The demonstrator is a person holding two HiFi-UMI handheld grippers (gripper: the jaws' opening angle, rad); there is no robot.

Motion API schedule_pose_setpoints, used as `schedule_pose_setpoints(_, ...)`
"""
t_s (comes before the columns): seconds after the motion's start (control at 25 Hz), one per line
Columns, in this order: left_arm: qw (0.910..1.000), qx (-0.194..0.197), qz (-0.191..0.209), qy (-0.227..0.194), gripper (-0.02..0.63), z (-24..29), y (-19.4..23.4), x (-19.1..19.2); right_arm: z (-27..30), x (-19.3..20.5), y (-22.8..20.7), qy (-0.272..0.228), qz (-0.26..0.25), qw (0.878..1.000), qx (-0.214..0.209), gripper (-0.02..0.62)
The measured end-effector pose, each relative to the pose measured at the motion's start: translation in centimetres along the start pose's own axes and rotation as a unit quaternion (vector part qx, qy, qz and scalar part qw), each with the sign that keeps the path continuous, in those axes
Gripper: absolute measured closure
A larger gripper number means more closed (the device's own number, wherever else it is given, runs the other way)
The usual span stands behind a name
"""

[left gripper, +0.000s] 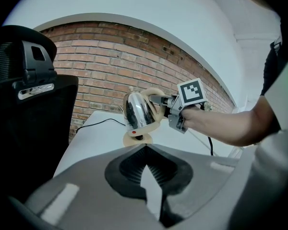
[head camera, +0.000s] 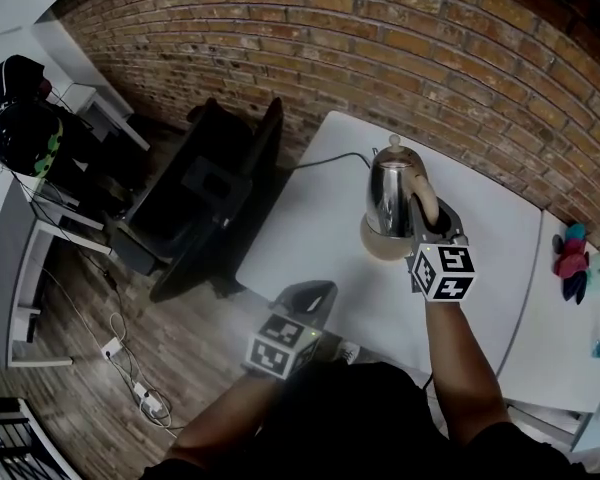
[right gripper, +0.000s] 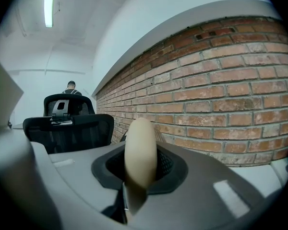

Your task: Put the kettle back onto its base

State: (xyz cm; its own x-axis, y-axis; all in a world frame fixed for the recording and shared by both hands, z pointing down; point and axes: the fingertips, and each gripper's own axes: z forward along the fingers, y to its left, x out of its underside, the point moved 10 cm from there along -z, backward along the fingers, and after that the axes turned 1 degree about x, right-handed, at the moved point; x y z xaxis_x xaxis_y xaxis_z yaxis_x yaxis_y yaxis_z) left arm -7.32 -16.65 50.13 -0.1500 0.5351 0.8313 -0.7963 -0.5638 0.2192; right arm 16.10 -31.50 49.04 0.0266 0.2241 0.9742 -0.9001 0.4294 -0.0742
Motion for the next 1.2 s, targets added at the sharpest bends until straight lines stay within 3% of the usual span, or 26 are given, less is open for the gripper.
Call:
schedule_pose_setpoints(0.56,1.0,0.0,-0.002,0.003,0.606,-0.2,0.7,-0.1,0.8,1.5,0.5,0.008,-0.003,1.0,0.016,0.506)
schedule_pose_setpoints(1.2,0.9996,0.024,0.016,0.0,0.606,-0.3,0.7,-0.8,-3.0,2.9,1.2,0.143,-0.03,0.989,0.013,0.489)
